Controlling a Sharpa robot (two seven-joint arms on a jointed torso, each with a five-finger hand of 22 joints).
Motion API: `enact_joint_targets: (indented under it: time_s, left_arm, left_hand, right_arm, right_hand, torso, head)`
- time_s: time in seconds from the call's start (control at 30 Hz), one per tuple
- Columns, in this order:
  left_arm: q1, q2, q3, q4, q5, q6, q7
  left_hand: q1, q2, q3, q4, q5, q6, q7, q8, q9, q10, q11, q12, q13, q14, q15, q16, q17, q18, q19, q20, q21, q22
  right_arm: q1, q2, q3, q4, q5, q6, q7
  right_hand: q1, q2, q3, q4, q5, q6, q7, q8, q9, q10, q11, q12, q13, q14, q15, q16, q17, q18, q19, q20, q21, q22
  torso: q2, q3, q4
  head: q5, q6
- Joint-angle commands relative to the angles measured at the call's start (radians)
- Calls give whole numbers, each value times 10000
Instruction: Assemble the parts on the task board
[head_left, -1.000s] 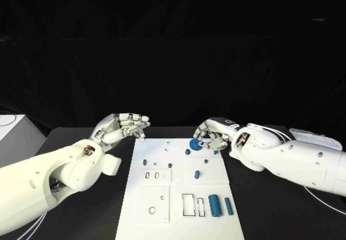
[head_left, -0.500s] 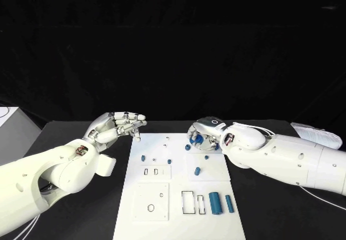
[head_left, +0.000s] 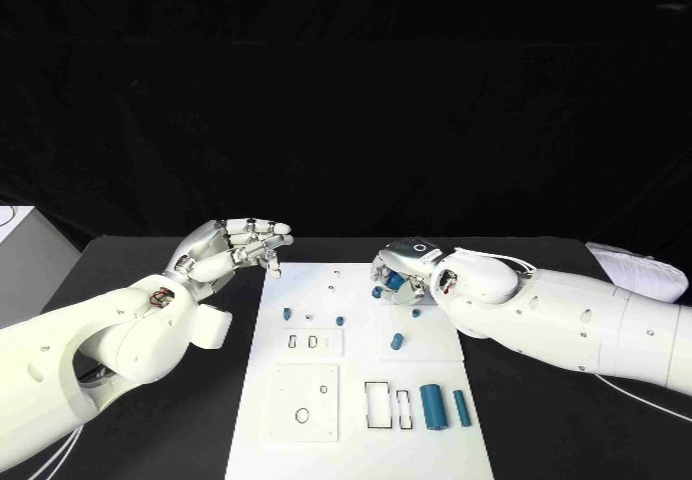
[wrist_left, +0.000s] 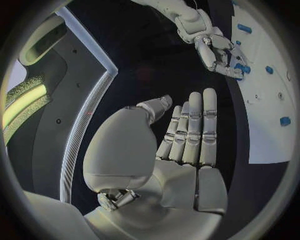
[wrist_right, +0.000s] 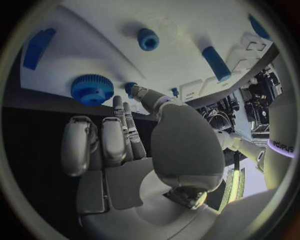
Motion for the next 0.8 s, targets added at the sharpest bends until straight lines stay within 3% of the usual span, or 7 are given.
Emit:
enact_joint_targets:
  time_s: [0.03, 0.4, 0.8]
  left_arm:
    - [-2, 11, 22, 50, 115, -5, 42]
    - [-2, -17, 53, 79, 114, 44, -18]
    - [-1, -30, 68, 64, 115, 81, -134]
  left_hand:
    - [-70, -13, 69, 1, 2, -31, 84, -42, 9, -78, 32, -27, 3, -83, 11, 47, 13, 143, -9, 19, 55, 13]
    - [-72, -5, 171, -19, 9, -107, 143, -93, 9, -177, 82, -40, -1, -209, 53, 78, 21, 139, -86, 50, 124, 38]
    - [-100, -8, 172, -3, 3, -121, 151, -102, 9, -193, 89, -41, 0, -219, 61, 87, 22, 138, -99, 58, 132, 39]
  right_arm:
    - [-15, 31, -5, -11, -252, 235, -162]
    - [-29, 77, -19, -50, -271, 402, -259]
    - [-39, 87, -21, 80, -241, 90, -255]
  right_hand:
    - [-31, -19, -8, 98, 25, -78, -17, -32, 31, 1, -5, 6, 51, 346, -2, 108, 53, -157, 71, 5, 101, 87]
    - [-10, 66, -44, 256, 67, 139, -60, 119, 201, 310, -76, 88, 301, 338, -53, 299, 206, -188, 110, -34, 247, 314]
    - [115, 229, 26, 330, 112, 394, -117, 287, 379, 537, -148, 140, 541, 326, -107, 403, 266, -204, 123, -78, 324, 440]
  torso:
    - [87, -24, 43]
    - [210, -29, 23]
    - [327, -35, 56]
  head:
    - [-13, -18]
    - [-29, 17]
    - [-45, 94]
